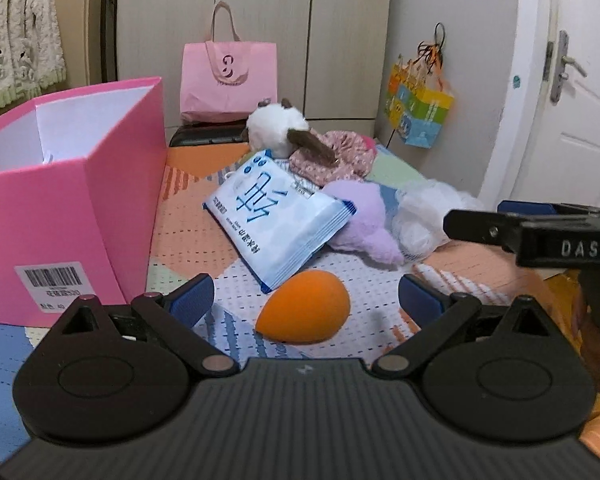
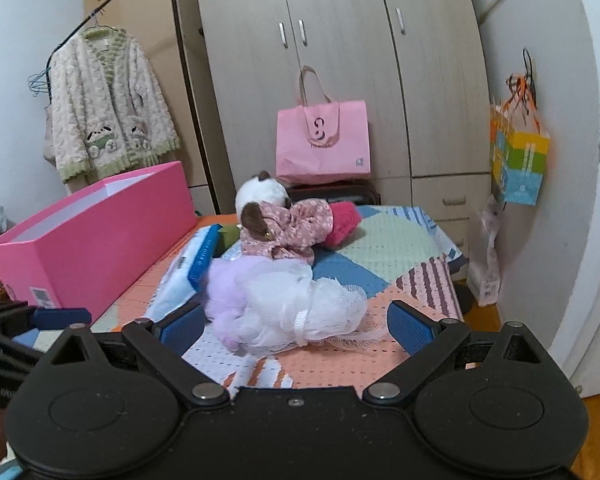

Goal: Organize soft objects
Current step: 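Grasp the orange sponge with the left gripper while the right gripper grasps the white bath puff, then carry the sponge and bath puff with both grippers over the pink box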

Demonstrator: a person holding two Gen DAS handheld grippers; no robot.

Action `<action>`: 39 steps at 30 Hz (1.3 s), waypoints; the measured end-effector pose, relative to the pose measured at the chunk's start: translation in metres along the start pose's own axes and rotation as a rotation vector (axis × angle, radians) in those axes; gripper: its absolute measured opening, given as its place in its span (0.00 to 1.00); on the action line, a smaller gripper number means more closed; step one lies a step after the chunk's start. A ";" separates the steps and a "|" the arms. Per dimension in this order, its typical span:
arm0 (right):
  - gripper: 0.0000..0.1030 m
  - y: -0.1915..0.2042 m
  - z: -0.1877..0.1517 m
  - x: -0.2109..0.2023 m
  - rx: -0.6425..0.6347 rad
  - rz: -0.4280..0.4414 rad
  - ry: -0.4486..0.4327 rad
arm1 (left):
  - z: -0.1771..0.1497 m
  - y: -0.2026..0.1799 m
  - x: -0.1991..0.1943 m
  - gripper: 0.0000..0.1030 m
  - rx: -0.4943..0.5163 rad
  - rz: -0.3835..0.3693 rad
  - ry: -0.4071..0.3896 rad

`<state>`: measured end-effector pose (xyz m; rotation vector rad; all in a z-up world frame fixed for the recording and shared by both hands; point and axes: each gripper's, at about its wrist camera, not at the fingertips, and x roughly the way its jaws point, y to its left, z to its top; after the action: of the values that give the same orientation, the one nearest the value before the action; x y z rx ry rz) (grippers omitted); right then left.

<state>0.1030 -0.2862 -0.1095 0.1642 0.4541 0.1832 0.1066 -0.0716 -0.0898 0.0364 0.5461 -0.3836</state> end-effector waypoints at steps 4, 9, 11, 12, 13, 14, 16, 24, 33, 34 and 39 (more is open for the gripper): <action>0.96 -0.009 0.000 0.016 0.044 0.026 0.012 | -0.002 -0.003 0.010 0.97 0.028 0.023 0.010; 0.96 -0.016 -0.001 0.032 0.095 0.054 0.025 | -0.002 -0.001 0.017 0.96 -0.001 0.014 0.049; 0.96 -0.016 -0.002 0.036 0.101 0.062 0.025 | -0.003 -0.002 0.018 0.88 0.003 0.022 0.049; 0.96 -0.015 -0.002 0.038 0.098 0.065 0.024 | -0.004 -0.002 0.019 0.85 0.009 0.030 0.051; 0.96 -0.014 -0.002 0.040 0.092 0.064 0.028 | -0.005 -0.004 0.020 0.83 0.020 0.045 0.060; 0.93 -0.013 -0.002 0.041 0.080 0.062 0.035 | -0.005 -0.005 0.022 0.79 0.031 0.059 0.069; 0.91 -0.009 -0.004 0.041 0.046 0.044 0.032 | -0.007 -0.007 0.023 0.77 0.047 0.070 0.070; 0.53 -0.006 -0.010 0.040 0.010 0.026 0.037 | -0.006 -0.011 0.018 0.49 0.051 0.065 0.062; 0.41 -0.012 -0.019 0.022 0.035 -0.019 -0.015 | -0.007 -0.005 0.013 0.47 -0.008 0.042 0.056; 0.41 -0.012 -0.019 0.020 0.035 -0.022 -0.016 | -0.007 -0.004 0.012 0.47 -0.015 0.037 0.058; 0.41 -0.009 -0.024 0.007 0.032 -0.020 -0.012 | -0.006 -0.003 0.006 0.47 -0.029 0.037 0.060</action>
<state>0.1000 -0.2907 -0.1354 0.1921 0.4470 0.1555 0.1076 -0.0753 -0.0983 0.0303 0.6091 -0.3393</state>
